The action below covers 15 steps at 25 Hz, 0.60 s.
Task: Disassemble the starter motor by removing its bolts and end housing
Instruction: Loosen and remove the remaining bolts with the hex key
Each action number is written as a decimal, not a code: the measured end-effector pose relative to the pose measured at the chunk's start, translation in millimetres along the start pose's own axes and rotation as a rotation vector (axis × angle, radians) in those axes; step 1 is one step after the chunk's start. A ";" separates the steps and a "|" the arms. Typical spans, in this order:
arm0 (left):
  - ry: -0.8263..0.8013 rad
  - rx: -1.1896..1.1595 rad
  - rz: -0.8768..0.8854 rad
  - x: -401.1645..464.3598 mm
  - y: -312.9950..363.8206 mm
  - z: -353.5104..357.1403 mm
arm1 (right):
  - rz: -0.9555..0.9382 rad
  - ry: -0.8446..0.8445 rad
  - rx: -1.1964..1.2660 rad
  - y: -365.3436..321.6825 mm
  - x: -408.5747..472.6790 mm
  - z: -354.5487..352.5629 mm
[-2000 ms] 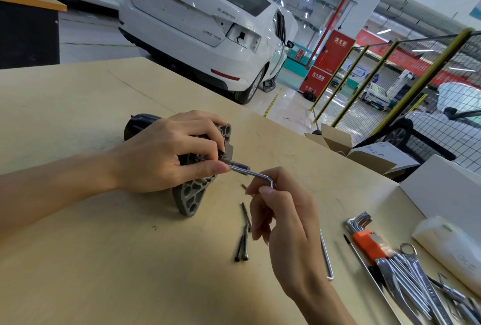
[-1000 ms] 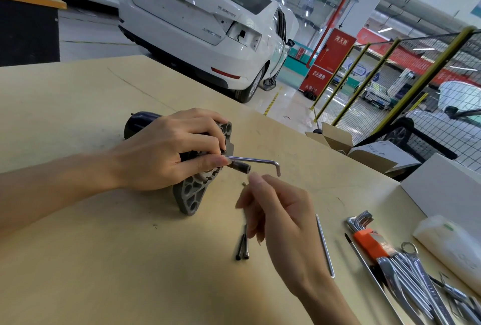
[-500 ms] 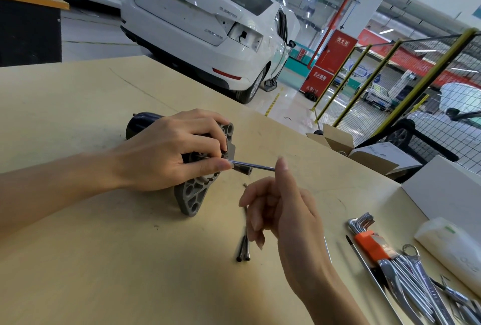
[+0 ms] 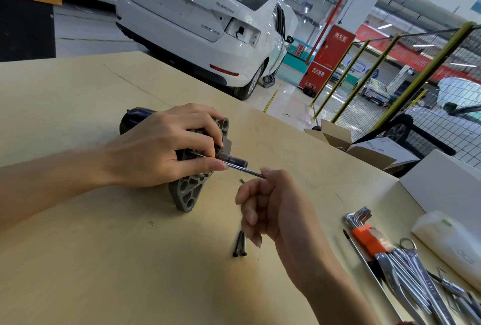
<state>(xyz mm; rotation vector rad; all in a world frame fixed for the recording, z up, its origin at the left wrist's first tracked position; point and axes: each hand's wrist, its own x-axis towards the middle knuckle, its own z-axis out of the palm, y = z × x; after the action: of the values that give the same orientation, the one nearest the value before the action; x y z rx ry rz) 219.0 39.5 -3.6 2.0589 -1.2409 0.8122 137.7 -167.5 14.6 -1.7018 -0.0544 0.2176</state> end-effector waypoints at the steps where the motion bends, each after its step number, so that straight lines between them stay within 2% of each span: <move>1: 0.001 0.001 0.003 0.0 0.2 0.1 | -0.024 0.005 -0.016 0.1 -0.5 0.5; 5: -0.004 0.000 0.005 -0.1 0.9 -0.4 | -0.151 0.057 -0.147 0.4 -4.3 2.6; 11: -0.016 0.008 0.007 -1.0 1.1 -1.1 | -0.378 0.224 -0.431 8.7 -4.9 2.5; 15: -0.010 -0.001 0.002 -0.9 0.6 -0.3 | -0.503 0.274 -0.519 10.9 -5.2 5.7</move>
<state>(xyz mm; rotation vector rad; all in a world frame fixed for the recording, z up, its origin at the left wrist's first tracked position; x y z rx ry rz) 218.1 40.0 -3.9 2.0641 -1.2483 0.8026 130.7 -164.4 3.7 -2.1522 -0.3551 -0.4411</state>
